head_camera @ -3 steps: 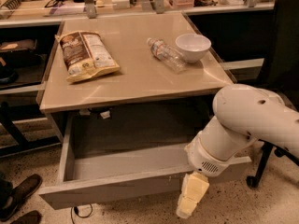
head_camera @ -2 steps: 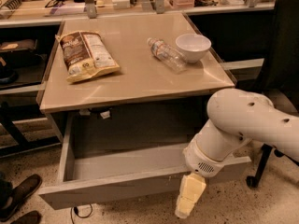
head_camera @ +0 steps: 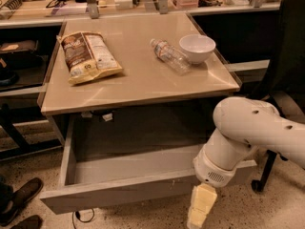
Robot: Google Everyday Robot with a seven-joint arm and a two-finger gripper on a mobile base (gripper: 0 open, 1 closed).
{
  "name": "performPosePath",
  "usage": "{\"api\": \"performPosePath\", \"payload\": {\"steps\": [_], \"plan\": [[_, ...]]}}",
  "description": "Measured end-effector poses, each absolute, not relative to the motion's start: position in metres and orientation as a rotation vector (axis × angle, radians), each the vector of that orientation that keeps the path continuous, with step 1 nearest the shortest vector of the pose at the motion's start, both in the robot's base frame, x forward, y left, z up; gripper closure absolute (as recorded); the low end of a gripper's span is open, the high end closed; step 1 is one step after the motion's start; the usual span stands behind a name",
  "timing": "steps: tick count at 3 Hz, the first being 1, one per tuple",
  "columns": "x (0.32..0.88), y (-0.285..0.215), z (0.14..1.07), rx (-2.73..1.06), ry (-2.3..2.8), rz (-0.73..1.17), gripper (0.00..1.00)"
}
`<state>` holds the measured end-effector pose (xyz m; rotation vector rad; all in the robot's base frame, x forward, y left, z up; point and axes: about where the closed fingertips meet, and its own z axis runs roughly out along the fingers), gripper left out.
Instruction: Open top drawer
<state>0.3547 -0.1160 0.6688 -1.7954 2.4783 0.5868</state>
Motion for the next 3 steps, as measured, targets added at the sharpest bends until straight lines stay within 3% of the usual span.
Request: {"api": "performPosePath", "payload": {"steps": [3], "plan": [[0.33, -0.141, 0.678, -1.742, 2.54, 0.59, 0.0]]}}
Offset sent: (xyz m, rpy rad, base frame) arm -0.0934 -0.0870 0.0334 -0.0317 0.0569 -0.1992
